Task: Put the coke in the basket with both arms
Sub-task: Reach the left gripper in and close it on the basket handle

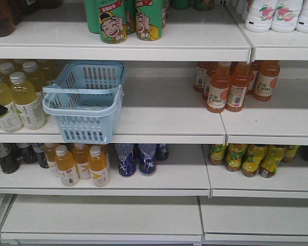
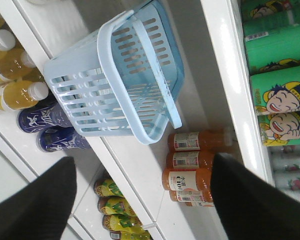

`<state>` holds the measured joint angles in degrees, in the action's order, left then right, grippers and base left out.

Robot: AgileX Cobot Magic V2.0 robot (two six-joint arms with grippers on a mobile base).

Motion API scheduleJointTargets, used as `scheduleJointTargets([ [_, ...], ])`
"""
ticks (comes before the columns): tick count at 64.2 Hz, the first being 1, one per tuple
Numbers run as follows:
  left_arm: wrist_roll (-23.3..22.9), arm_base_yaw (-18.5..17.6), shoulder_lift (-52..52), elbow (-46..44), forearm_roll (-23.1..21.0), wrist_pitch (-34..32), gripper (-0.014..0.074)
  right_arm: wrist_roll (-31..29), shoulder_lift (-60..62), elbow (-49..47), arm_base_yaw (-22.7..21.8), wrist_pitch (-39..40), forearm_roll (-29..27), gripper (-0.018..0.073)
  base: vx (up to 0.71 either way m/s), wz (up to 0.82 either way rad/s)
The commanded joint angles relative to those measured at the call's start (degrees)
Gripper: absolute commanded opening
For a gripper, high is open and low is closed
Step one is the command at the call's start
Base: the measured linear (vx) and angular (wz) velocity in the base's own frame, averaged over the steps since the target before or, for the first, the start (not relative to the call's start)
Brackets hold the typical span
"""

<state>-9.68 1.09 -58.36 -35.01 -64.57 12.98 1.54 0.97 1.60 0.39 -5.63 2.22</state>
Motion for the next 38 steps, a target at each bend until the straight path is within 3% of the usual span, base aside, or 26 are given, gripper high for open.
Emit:
scheduleJointTargets([
  [1, 3.4, 0.0, -3.9, -4.9, -6.1, 0.0, 0.0538, -0.3, 0.3, 0.4, -0.3, 4.4, 0.2, -0.001, 0.0, 0.0],
  [12, 11.1, 0.0, -12.6, -11.2, -12.5, 3.1, 0.0538, -0.3, 0.3, 0.4, -0.3, 4.4, 0.2, -0.001, 0.0, 0.0],
  [38, 30.5, -1.0, -32.1, -24.6, -37.7, 13.5, 0.0538, -0.3, 0.3, 0.4, -0.3, 4.4, 0.2, -0.001, 0.0, 0.0],
])
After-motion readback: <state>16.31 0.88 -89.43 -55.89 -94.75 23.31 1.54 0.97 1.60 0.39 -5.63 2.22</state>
